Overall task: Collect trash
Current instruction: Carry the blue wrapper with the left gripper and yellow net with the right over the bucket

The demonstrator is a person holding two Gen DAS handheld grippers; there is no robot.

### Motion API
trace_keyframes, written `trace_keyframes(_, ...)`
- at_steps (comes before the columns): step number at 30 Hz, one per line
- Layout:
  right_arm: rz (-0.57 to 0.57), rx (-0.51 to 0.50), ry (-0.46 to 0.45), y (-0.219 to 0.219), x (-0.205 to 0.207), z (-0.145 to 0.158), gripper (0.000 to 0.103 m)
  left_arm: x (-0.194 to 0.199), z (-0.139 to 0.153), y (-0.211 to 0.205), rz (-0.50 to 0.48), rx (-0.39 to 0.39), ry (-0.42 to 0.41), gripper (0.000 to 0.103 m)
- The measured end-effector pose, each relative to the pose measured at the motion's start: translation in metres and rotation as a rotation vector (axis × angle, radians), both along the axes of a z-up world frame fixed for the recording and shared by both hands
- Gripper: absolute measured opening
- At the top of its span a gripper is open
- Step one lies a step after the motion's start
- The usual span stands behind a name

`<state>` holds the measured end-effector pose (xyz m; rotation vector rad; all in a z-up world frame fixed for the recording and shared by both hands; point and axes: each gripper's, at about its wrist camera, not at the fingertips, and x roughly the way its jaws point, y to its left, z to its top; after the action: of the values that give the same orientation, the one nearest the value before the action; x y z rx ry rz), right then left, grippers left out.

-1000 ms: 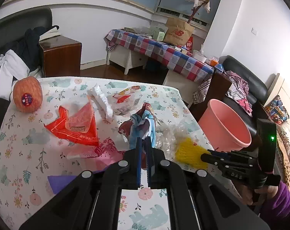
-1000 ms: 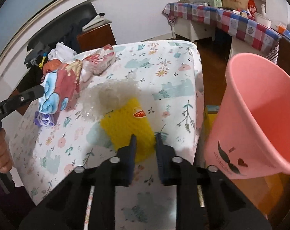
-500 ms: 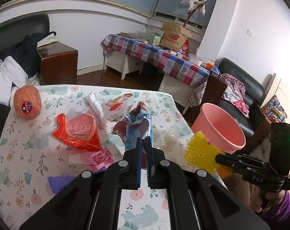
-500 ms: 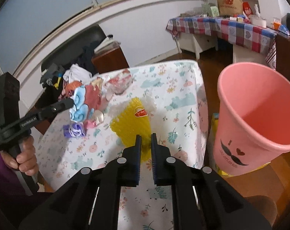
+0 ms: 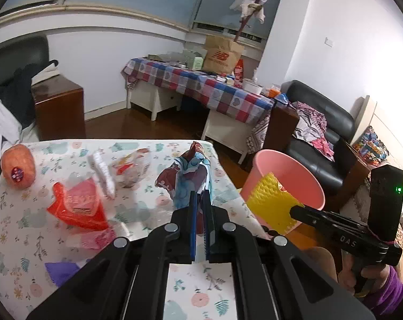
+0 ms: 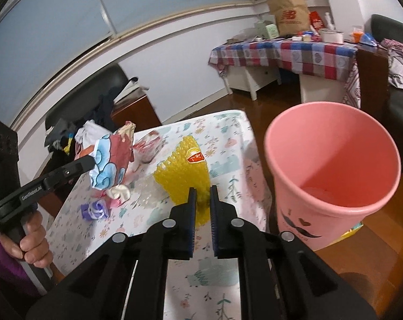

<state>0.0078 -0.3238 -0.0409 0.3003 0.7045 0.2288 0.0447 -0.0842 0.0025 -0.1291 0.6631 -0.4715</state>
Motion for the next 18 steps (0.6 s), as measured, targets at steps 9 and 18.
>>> trace_keyframes(9,-0.142,0.014,-0.02,-0.036,-0.004,-0.001,0.01,0.001,0.008,-0.041,-0.088,0.014,-0.026,0.003)
trace_keyframes(18,-0.277,0.026,-0.031,-0.072,-0.012,-0.009,0.01,0.006,0.01,-0.085,-0.161,0.021,-0.033,0.003)
